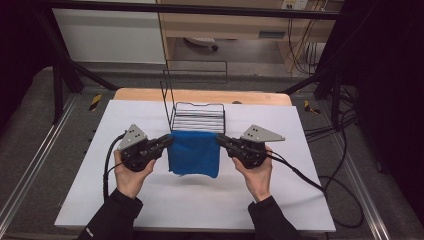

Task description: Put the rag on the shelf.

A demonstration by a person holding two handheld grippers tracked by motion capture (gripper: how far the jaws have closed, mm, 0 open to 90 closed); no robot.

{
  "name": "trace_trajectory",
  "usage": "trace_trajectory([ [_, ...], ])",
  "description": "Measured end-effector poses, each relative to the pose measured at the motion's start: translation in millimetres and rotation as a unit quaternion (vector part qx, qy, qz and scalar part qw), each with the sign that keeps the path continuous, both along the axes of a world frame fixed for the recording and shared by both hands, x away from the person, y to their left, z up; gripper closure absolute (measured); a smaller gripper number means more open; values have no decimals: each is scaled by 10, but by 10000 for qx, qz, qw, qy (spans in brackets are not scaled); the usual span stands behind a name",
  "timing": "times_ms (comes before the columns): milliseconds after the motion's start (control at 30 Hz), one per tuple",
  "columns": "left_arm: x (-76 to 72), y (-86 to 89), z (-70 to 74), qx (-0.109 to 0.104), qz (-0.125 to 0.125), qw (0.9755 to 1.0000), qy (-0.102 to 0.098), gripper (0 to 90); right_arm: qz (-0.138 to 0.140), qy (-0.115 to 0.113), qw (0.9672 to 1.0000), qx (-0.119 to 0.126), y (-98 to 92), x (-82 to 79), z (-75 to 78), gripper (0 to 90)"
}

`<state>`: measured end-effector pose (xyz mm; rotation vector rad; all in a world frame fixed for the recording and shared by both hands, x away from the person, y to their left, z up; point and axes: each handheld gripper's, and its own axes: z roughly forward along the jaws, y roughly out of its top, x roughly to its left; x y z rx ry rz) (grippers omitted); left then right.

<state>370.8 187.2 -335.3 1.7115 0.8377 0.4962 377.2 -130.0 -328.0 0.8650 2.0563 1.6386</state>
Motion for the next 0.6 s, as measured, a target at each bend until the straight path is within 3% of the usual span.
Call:
trace_trajectory([
  [333,25,-16,159,-143,4,9996,-232,835,-119,-254,9995,163,-13,-40,140,865],
  [600,66,1,315,-379,47,9982,-470,836,-252,-517,9977,365,11,-31,271,866],
])
